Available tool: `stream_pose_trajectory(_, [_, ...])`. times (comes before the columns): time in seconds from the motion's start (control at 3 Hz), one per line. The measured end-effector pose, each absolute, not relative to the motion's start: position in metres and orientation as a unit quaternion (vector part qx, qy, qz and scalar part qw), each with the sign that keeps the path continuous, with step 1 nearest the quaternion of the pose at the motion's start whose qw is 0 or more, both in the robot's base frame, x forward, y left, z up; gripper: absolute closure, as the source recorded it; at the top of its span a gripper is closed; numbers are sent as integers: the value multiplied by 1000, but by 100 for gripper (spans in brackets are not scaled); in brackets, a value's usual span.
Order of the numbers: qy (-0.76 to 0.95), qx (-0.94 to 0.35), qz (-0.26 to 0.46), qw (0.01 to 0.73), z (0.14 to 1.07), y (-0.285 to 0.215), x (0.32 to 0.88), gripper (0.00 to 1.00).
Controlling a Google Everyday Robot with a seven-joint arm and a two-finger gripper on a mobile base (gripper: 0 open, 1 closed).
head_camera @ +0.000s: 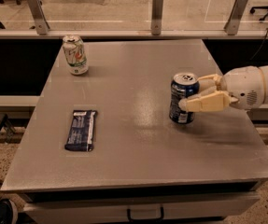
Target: Place pepsi can upright
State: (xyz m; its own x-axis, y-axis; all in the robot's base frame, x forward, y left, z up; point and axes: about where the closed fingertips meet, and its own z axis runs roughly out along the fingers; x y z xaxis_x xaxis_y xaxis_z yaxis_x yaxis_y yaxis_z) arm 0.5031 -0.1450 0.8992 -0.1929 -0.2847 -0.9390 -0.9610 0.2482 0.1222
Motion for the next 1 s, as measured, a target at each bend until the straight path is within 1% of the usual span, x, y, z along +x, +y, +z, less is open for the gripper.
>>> stream_pose_trajectory(1.0, [627, -475, 398, 472, 892, -151, 483, 18])
